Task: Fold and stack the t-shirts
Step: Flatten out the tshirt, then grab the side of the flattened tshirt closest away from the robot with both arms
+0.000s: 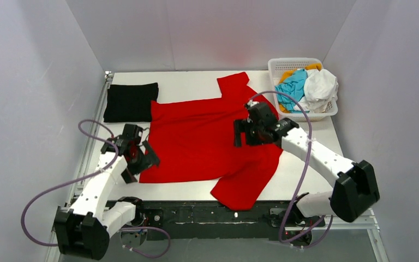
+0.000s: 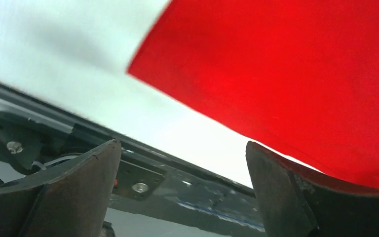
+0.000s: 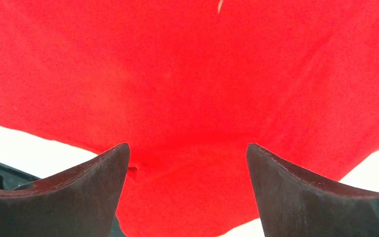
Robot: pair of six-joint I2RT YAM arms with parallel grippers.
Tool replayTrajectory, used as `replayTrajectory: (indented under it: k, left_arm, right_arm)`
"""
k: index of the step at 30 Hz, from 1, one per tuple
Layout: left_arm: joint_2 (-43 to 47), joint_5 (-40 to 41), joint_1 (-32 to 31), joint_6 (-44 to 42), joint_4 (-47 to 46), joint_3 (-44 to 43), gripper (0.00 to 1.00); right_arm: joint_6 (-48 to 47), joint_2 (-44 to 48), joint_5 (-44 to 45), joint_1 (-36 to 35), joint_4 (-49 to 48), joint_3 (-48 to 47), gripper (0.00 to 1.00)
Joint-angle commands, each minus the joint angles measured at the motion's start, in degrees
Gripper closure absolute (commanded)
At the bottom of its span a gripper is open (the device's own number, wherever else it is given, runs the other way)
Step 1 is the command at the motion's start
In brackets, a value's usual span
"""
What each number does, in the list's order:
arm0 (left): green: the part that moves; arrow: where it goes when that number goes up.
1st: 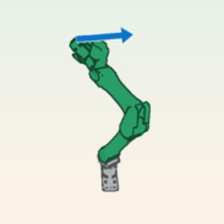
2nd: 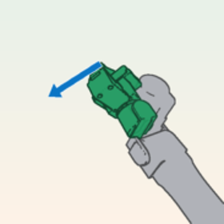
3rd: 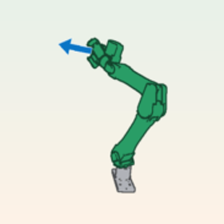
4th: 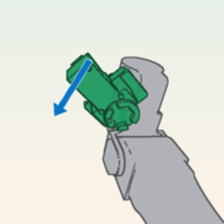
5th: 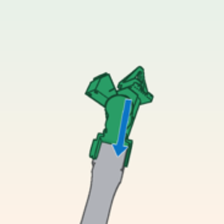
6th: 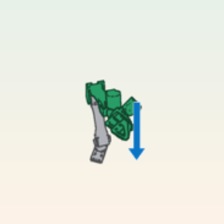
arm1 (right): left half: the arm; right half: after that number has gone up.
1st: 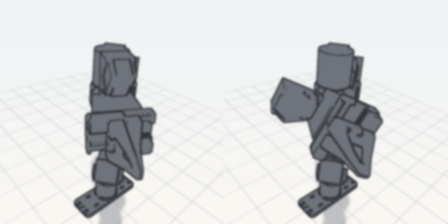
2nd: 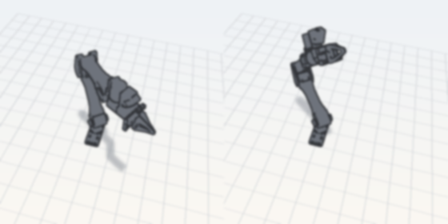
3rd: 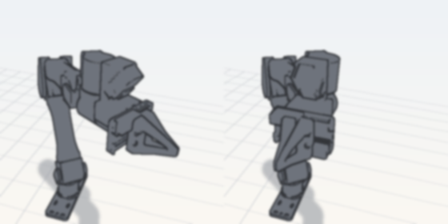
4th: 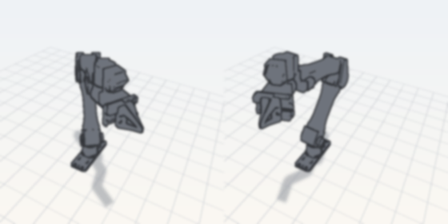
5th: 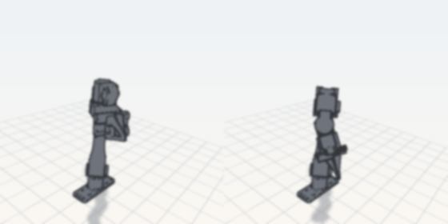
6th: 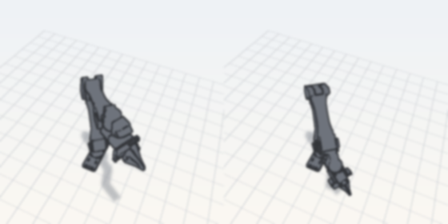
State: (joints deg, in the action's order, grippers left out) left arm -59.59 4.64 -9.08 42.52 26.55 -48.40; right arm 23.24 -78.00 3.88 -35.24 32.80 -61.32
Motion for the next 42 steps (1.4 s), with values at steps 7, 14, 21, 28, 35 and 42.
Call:
replayTrajectory:
  k: [7,14,21,28,35,42]
  left_arm:
    - [2.9,5.5,3.7,9.5,-4.6,15.1,0.06]
    - [-5.0,8.8,4.0,9.4,-11.8,16.9,0.35]
    - [-8.4,6.7,4.2,11.4,-12.0,18.5,0.55]
    - [-10.8,5.9,4.2,11.3,-12.7,19.6,0.67]
    - [-14.1,4.8,4.2,10.9,-14.1,18.3,1.00]
    - [-11.8,4.9,4.2,11.4,-13.4,18.7,1.00]
  right_arm:
    - [3.7,13.4,0.2,-4.9,-6.4,13.1,0.05]
    - [5.5,13.9,0.3,-6.0,-4.9,15.2,0.06]
    - [5.9,14.1,1.2,-6.1,-2.8,15.2,0.06]
    - [5.6,14.9,0.9,-6.3,-0.7,14.8,0.07]
    - [1.8,15.2,0.5,-15.4,3.2,13.2,0.10]
    - [3.2,8.0,3.0,-34.2,9.9,9.7,0.21]
